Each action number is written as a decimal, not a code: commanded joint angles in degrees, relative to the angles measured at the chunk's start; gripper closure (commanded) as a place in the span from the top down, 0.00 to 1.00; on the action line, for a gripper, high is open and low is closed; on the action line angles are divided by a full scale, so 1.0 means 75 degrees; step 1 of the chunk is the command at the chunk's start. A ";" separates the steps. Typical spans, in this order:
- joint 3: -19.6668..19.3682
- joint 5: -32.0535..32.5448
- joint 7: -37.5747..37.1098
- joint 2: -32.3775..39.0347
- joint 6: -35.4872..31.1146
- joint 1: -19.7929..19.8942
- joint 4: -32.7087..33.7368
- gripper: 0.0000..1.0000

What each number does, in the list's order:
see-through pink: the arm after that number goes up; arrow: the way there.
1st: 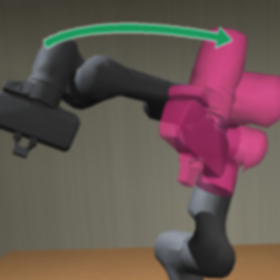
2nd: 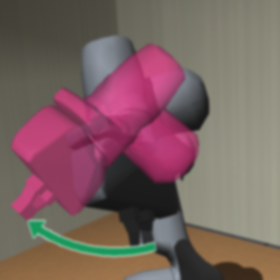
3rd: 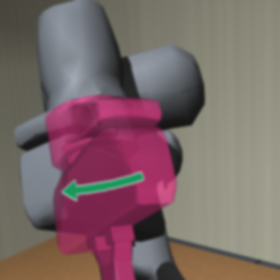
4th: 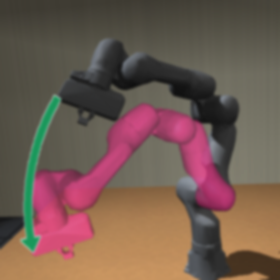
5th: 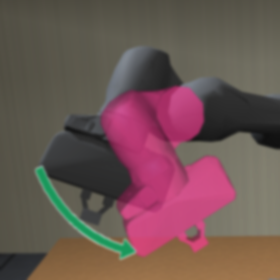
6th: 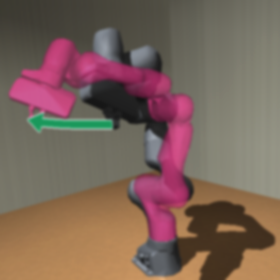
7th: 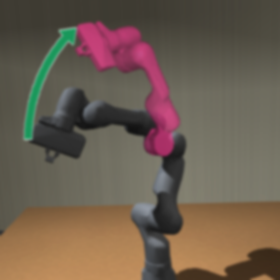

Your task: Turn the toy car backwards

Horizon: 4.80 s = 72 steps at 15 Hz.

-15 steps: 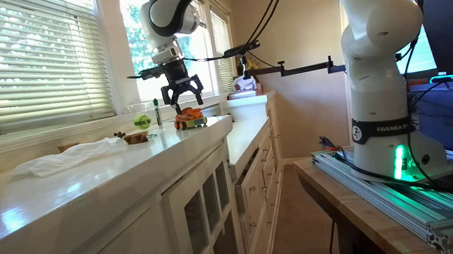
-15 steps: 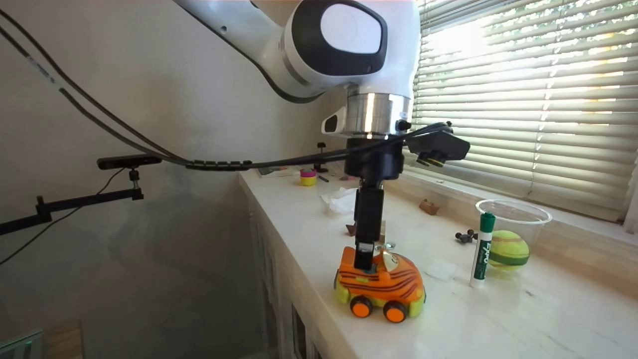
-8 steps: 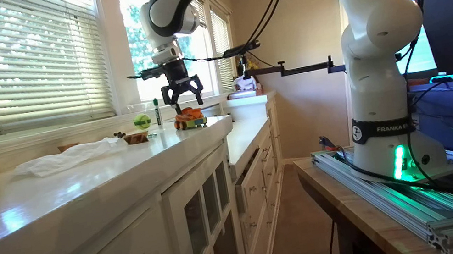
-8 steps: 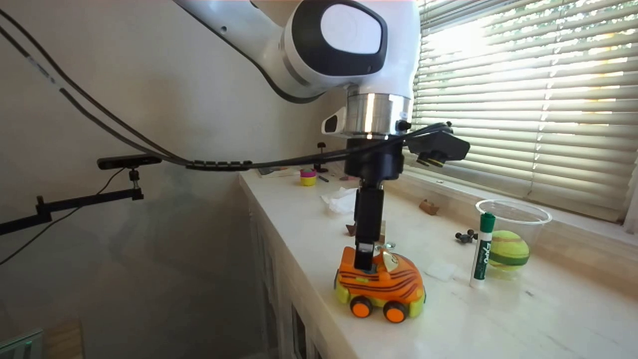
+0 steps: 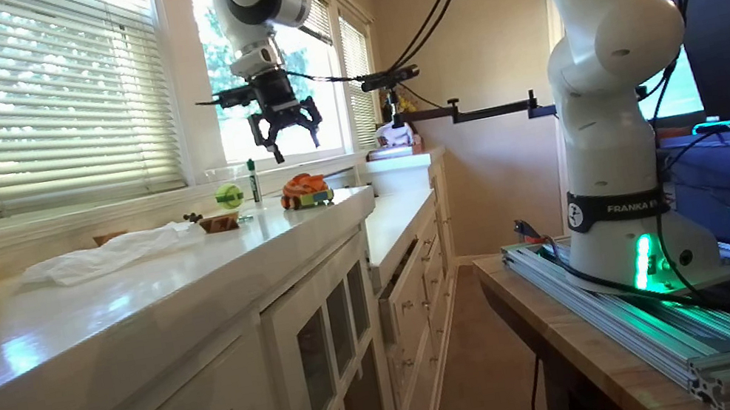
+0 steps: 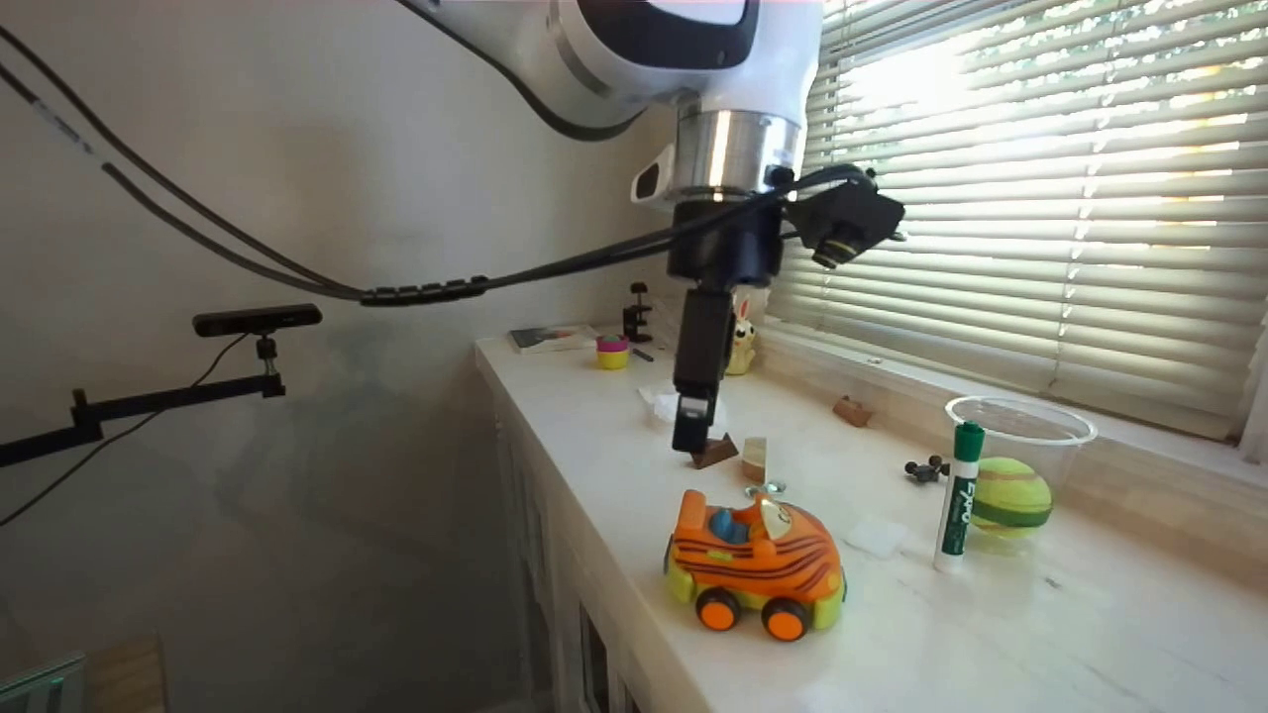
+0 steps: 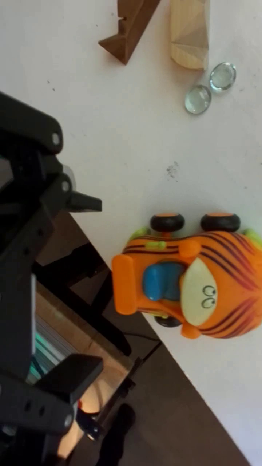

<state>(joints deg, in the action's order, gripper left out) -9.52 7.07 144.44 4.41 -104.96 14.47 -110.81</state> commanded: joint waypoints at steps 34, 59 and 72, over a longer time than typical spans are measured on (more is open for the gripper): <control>0.0428 -0.1491 -1.0307 0.1676 0.0343 -0.0591 0.2696 1.00; 0.0794 -0.1417 -1.7011 0.2154 0.0009 -0.0809 0.3386 1.00; 0.0490 -0.1456 -1.9932 0.2296 -0.0696 -0.0928 0.3162 1.00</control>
<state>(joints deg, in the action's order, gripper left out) -4.77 -3.99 3.04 20.70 -108.13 8.67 -87.54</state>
